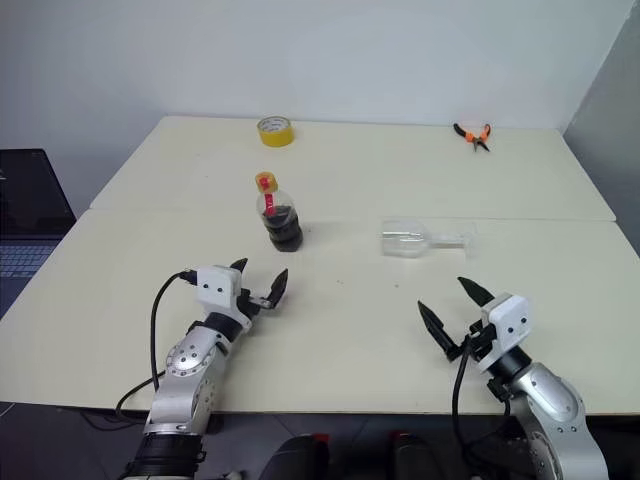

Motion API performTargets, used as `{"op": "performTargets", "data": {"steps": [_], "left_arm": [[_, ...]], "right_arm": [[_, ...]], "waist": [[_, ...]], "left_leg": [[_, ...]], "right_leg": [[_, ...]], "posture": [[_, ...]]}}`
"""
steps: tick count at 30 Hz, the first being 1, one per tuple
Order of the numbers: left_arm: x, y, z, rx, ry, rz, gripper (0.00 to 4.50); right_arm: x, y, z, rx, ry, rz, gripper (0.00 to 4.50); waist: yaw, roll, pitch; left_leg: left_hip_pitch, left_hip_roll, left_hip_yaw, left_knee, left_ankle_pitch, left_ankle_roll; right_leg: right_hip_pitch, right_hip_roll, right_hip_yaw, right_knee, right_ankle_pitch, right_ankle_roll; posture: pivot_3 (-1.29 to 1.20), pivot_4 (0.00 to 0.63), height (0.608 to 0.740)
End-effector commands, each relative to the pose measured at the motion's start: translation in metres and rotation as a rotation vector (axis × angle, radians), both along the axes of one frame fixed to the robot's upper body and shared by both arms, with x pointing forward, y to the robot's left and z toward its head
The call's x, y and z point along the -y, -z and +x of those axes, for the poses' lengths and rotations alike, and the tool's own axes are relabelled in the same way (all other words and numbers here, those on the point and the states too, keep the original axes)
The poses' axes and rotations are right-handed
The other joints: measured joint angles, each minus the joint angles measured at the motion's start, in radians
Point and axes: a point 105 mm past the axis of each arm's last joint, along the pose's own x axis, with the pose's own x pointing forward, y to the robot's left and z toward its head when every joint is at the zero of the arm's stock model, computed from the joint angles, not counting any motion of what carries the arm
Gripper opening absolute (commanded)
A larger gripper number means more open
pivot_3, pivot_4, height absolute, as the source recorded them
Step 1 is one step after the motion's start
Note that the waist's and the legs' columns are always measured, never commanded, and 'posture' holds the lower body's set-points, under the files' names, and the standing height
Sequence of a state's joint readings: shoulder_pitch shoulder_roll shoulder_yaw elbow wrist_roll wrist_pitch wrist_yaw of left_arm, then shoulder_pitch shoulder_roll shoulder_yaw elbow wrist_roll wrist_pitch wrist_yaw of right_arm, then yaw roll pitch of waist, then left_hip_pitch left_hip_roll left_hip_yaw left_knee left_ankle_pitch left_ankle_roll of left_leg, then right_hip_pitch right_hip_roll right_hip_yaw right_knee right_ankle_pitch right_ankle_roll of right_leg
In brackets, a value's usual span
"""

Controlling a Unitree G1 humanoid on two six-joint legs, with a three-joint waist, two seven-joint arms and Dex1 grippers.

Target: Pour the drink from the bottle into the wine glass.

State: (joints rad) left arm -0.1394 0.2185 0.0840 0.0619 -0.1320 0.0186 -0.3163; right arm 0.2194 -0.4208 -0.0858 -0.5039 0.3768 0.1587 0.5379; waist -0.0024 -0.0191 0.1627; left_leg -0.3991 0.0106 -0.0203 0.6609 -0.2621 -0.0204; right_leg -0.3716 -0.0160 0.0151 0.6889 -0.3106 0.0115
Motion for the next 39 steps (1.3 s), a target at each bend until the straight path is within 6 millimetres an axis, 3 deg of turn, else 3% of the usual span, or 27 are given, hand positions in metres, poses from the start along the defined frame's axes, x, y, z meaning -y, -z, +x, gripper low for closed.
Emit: {"op": "performTargets", "data": {"steps": [1, 17, 30, 39], "left_arm": [[0.009, -0.021, 0.006, 0.048, 0.023, -0.027, 4.48], [0.008, -0.033, 0.036, 0.068, -0.061, -0.112, 4.48], [0.038, -0.041, 0.068, 0.094, -0.02, -0.109, 4.48], [0.034, -0.049, 0.084, 0.122, -0.102, -0.126, 4.48]], "right_arm": [[-0.019, -0.016, -0.007, 0.035, -0.113, 0.002, 4.5], [-0.033, -0.019, -0.007, 0.034, -0.188, -0.021, 4.5], [-0.051, -0.031, -0.013, 0.042, -0.306, -0.052, 4.5], [-0.051, -0.032, -0.009, 0.048, -0.303, -0.064, 4.5]], "waist": [[0.0, 0.0, 0.0], [0.001, -0.001, 0.0], [0.001, -0.002, 0.001], [0.001, -0.003, 0.002]], "left_leg": [[0.0, 0.0, 0.0, 0.0, 0.0, 0.0], [-0.001, -0.001, -0.001, 0.0, 0.0, 0.0], [-0.001, -0.001, -0.002, 0.0, 0.0, 0.0], [-0.001, -0.001, -0.002, 0.001, 0.0, 0.0]], "right_leg": [[0.0, 0.0, 0.0, 0.0, 0.0, 0.0], [0.001, 0.0, -0.001, -0.001, 0.0, 0.0], [0.001, 0.0, -0.001, -0.002, 0.0, 0.0], [0.001, 0.0, -0.002, -0.002, 0.0, 0.0]], "posture": [[0.0, 0.15, 0.74], [0.0, 0.15, 0.74], [0.0, 0.15, 0.74], [0.0, 0.15, 0.74]]}}
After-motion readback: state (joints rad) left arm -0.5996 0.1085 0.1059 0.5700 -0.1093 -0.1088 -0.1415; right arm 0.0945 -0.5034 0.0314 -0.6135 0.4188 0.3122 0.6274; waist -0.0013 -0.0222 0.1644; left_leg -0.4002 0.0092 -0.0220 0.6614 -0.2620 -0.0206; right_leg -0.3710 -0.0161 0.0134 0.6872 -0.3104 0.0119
